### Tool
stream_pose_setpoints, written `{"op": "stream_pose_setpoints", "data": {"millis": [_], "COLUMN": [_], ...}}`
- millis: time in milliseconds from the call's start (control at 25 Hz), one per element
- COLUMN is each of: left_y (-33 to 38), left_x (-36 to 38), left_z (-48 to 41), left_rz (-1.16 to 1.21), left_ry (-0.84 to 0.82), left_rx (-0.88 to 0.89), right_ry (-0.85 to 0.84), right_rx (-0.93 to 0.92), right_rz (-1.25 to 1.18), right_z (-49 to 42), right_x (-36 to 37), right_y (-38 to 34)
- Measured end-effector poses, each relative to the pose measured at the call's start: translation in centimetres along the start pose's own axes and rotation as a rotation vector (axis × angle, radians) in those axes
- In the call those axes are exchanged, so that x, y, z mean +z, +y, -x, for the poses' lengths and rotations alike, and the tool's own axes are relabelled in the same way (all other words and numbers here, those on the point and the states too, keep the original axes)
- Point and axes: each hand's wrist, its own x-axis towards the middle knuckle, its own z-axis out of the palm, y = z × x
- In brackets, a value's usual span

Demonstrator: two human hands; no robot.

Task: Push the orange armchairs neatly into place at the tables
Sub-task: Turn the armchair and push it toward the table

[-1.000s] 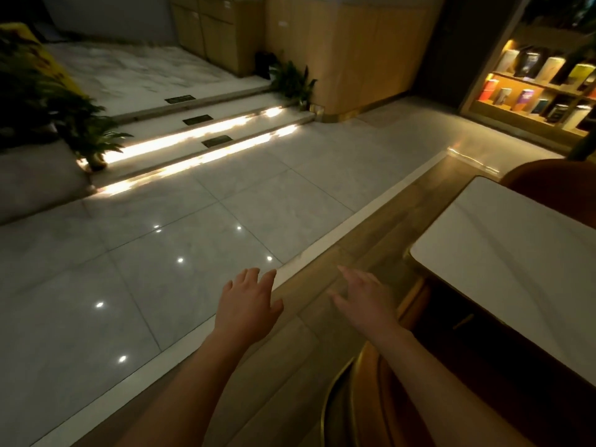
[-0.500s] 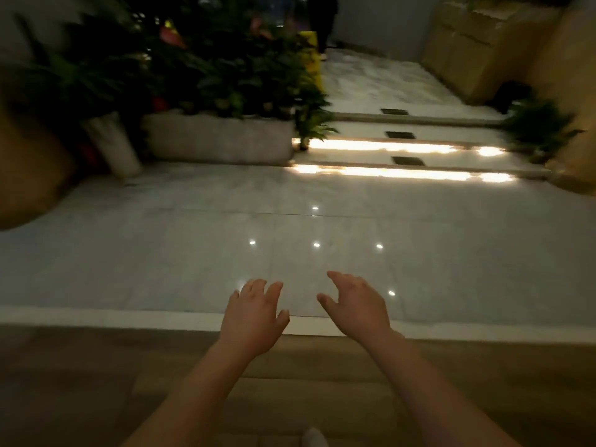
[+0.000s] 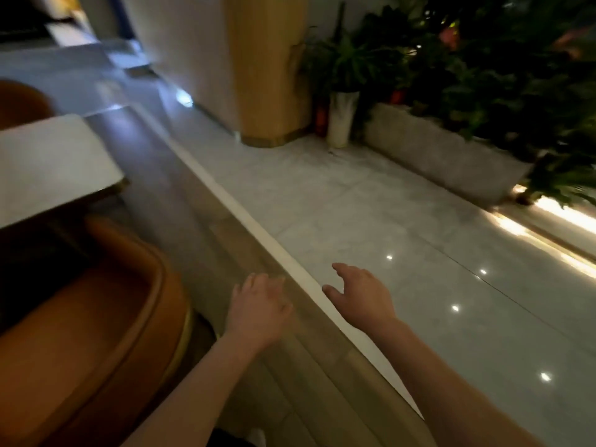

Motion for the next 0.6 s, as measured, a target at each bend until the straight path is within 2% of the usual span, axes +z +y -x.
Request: {"op": "stream_pose_setpoints", "data": {"millis": [280,600], "left_y": [-11.9,-24.7], "left_x": [-1.1,-0.5], "left_z": [4.9,10.1], "left_rz": [0.013,0.057], "left_ry": [0.041,0.023], "left_rx": [-0.353,-0.610], "right_ry": [-0.157,-0.306], "right_rx": [-0.295,-0.523], "right_rz": [0.009,0.026], "right_z": [-3.7,-6.0], "right_x": [6.1,14.8], "right_y": [-11.6,-25.5]}}
